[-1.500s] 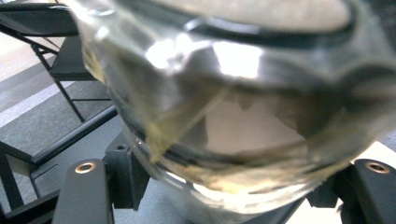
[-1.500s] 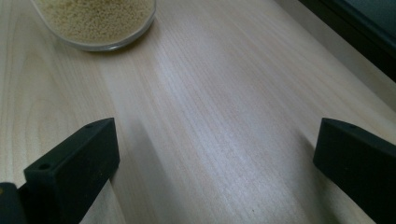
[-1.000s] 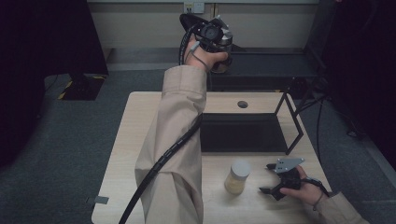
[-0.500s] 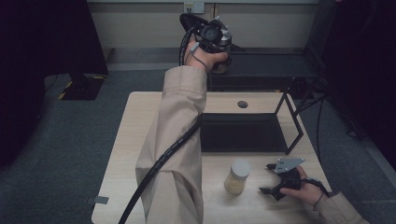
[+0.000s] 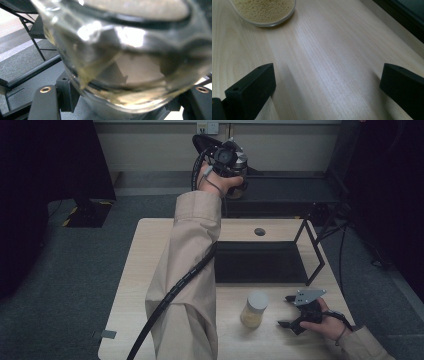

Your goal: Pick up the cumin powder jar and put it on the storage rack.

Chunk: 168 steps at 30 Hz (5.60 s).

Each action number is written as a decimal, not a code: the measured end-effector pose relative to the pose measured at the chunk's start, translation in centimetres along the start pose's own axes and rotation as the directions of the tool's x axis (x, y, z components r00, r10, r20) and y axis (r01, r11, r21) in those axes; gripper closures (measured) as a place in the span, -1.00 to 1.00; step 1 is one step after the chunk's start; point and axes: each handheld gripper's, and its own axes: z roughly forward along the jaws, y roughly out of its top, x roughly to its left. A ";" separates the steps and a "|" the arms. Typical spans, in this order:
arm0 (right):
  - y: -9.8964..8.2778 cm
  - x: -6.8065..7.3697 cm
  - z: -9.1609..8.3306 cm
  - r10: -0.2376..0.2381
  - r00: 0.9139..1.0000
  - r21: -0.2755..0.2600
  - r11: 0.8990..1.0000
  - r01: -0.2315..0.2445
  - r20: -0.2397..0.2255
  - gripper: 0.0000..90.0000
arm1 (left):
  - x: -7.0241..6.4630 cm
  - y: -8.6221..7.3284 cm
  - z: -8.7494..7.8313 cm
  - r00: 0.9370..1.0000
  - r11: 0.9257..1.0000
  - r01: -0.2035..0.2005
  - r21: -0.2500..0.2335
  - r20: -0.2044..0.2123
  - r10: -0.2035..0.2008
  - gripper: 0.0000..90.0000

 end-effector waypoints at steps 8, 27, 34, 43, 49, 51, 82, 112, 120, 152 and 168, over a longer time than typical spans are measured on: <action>0.0 0.0 0.0 0.000 1.000 0.000 1.000 0.000 0.000 -1.00 | 0.0 -0.2 -0.2 1.000 1.000 0.024 -0.014 0.001 -0.024 -0.37; 0.0 0.0 0.0 0.001 1.000 0.000 1.000 -0.001 0.000 -1.00 | -1.2 -0.3 -1.5 0.999 0.999 0.039 -0.012 -0.032 -0.039 -0.96; 0.0 0.0 0.0 0.000 1.000 -0.001 1.000 0.000 0.000 -1.00 | -1.1 -0.8 -2.4 1.000 1.000 0.014 -0.013 -0.020 -0.014 -0.96; 0.0 0.0 0.0 0.001 1.000 0.000 1.000 -0.001 0.000 -1.00 | -0.5 -2.3 -3.7 1.000 1.000 0.001 -0.029 0.001 -0.001 -0.96; 0.0 0.0 0.0 0.001 1.000 0.000 1.000 -0.001 0.000 -1.00 | 0.1 -3.9 -4.2 0.999 0.999 -0.020 -0.033 0.028 0.021 -0.96; 0.0 0.0 0.0 0.002 1.000 0.000 1.000 -0.002 0.000 -1.00 | 0.1 -4.3 -4.3 0.999 0.999 -0.032 -0.032 0.025 0.033 -0.96; 0.0 0.0 0.0 -0.001 1.000 0.000 1.000 0.001 0.001 -1.00 | -0.1 -11.3 -4.7 0.982 0.993 -0.090 -0.073 0.161 0.101 -0.94; 0.0 0.0 0.0 0.000 1.000 -0.002 1.000 0.000 0.003 -1.00 | 0.0 -20.0 -1.2 0.966 0.996 -0.085 -0.025 0.243 0.088 -0.94; 0.0 0.0 0.0 0.000 1.000 -0.002 1.000 0.000 0.003 -1.00 | 0.1 -21.8 -0.2 0.961 0.997 -0.071 -0.016 0.268 0.072 -0.94; 0.0 0.1 0.0 0.005 1.000 0.000 1.000 -0.005 0.006 -1.00 | -0.8 -30.1 2.3 0.956 0.995 -0.059 0.082 0.291 0.033 -0.94; 0.0 0.2 0.0 0.007 1.000 0.001 1.000 -0.007 0.010 -1.00 | -2.1 -33.5 3.8 0.978 0.984 -0.086 0.156 0.203 0.053 -0.92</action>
